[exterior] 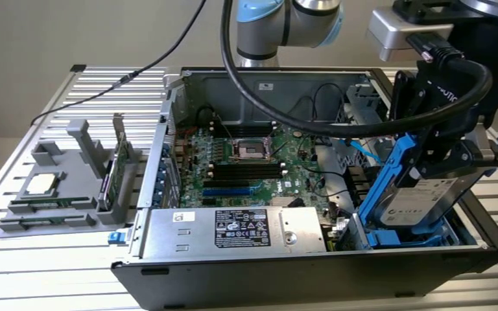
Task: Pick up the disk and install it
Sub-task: 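Pick up the disk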
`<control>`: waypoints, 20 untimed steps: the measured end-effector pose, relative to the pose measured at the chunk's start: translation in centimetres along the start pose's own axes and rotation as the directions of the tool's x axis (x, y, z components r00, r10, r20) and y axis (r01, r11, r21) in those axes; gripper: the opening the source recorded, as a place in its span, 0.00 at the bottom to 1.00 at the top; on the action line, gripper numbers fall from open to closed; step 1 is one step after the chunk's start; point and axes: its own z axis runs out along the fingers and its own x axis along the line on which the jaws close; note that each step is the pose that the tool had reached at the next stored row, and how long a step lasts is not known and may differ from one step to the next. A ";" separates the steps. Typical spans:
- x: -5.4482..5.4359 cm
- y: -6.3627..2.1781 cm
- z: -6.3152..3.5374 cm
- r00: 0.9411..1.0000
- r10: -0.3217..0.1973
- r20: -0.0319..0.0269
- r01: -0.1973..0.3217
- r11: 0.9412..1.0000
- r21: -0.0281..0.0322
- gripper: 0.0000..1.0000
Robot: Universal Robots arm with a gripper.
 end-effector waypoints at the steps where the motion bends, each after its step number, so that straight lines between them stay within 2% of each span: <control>1: 0.0 0.00 0.01 1.000 0.000 0.000 0.000 1.000 0.000 0.33; 5: 0.0 0.00 0.03 1.000 0.000 -0.001 0.000 1.000 0.000 0.33; 14: 0.0 -0.01 0.03 1.000 0.000 -0.013 0.000 1.000 -0.001 0.33; 20: 0.0 0.00 0.03 1.000 0.000 -0.013 0.000 1.000 -0.001 0.33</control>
